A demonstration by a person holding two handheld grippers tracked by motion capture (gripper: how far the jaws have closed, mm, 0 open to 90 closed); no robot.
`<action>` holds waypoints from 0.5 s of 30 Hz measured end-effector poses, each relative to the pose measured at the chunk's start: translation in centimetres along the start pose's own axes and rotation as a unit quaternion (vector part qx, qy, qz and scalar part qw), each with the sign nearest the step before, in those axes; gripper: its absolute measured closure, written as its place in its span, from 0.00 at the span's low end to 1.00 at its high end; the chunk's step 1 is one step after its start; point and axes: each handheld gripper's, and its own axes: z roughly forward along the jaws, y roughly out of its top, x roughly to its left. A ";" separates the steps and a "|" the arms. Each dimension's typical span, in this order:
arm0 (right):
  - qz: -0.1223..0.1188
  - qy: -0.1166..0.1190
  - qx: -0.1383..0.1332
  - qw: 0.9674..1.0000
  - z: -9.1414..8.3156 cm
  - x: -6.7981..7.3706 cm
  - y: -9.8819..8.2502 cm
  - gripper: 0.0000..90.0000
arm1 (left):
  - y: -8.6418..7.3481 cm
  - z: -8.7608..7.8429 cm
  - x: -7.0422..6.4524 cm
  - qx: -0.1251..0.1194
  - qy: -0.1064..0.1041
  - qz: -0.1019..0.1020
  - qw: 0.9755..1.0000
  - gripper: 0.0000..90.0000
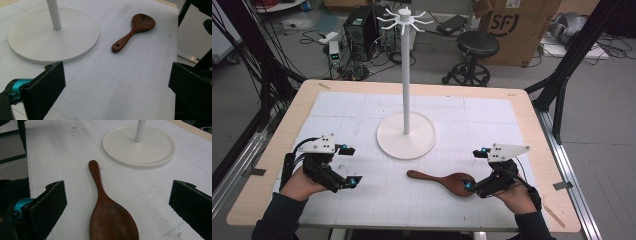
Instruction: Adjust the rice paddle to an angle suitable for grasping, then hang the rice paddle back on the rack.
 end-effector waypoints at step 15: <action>0.005 0.009 0.005 1.000 -0.1 -0.2 -0.4 0.00 | -0.3 -0.8 0.3 -0.011 -0.005 0.001 1.000 0.02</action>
